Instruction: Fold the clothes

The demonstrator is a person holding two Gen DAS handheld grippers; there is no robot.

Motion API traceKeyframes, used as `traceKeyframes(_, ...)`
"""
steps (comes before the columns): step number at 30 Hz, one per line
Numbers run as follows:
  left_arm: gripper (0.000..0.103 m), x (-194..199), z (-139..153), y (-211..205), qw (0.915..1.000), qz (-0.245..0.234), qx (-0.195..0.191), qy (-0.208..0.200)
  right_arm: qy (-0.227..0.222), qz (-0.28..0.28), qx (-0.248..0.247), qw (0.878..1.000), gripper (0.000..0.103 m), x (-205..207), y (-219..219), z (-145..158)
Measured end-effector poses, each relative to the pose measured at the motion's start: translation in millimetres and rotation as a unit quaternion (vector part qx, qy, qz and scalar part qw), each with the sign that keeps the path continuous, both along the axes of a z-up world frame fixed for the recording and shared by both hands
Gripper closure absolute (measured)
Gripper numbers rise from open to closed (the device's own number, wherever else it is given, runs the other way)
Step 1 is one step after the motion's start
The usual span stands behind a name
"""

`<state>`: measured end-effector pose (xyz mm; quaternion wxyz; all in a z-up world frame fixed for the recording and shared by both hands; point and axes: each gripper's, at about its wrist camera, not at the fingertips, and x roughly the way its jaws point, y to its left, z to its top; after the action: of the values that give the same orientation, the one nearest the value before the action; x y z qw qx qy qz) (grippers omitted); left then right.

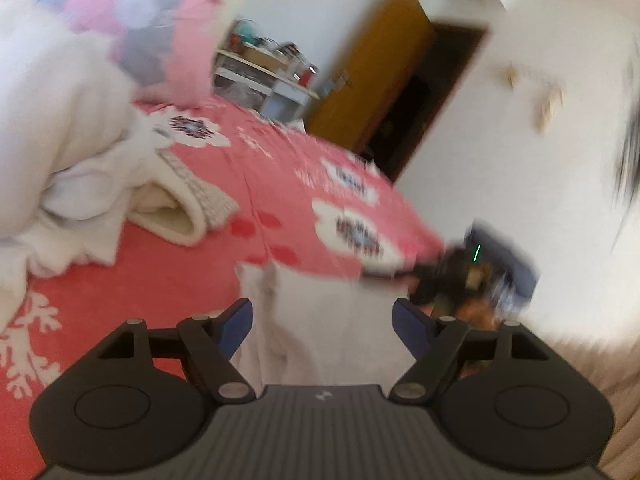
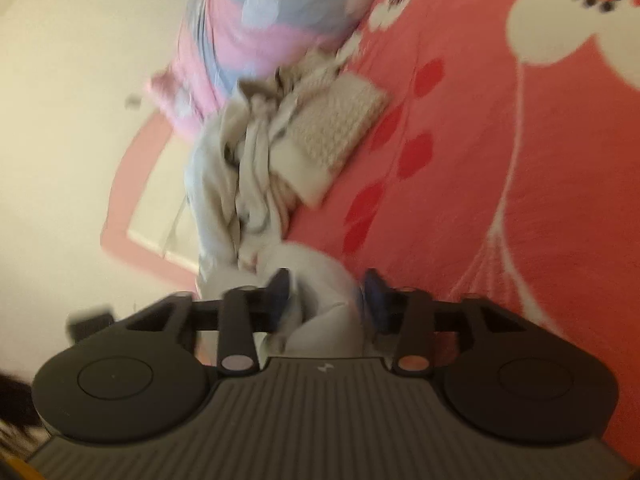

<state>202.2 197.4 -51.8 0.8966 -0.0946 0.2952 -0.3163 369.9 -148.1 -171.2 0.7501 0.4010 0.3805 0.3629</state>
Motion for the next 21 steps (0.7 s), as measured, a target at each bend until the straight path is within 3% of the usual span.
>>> traceKeyframes(2,0.028,-9,-7,-27,0.9973,-0.003,0.066,-0.032,-0.019,-0.052,-0.008,0.998,0.051,-14,-9,12)
traceKeyframes(4,0.029,-20,-10,-42,0.9927,-0.012,0.099,-0.069,-0.064,-0.098,-0.035,0.993,0.051,-37,-13,29)
traceKeyframes(5,0.029,-25,-11,-49,0.9896,-0.016,0.114,-0.087,-0.087,-0.12,-0.049,0.988,0.053,-49,-15,38)
traceKeyframes(7,0.029,-28,-15,-53,0.9877,-0.019,0.123,-0.094,-0.148,-0.136,-0.105,0.974,0.069,-77,-5,60)
traceKeyframes(8,0.029,-28,-17,-54,0.9878,-0.018,0.124,-0.093,-0.182,-0.131,-0.136,0.965,0.074,-92,3,69)
traceKeyframes(12,0.031,-23,-23,-53,0.9897,-0.006,0.12,-0.077,-0.288,-0.056,-0.203,0.934,0.077,-131,52,86)
traceKeyframes(14,0.031,-24,-25,-47,0.9909,-0.001,0.116,-0.069,-0.293,-0.027,-0.247,0.923,0.077,-126,74,78)
traceKeyframes(16,0.031,-26,-27,-41,0.992,-0.003,0.109,-0.063,-0.256,-0.031,-0.292,0.921,0.079,-103,86,56)
traceKeyframes(17,0.031,-27,-29,-39,0.9926,-0.007,0.105,-0.06,-0.231,-0.039,-0.311,0.921,0.086,-89,88,43)
traceKeyframes(21,0.036,-25,-35,-37,0.9916,-0.016,0.115,-0.058,-0.178,-0.074,-0.288,0.938,0.087,-64,73,17)
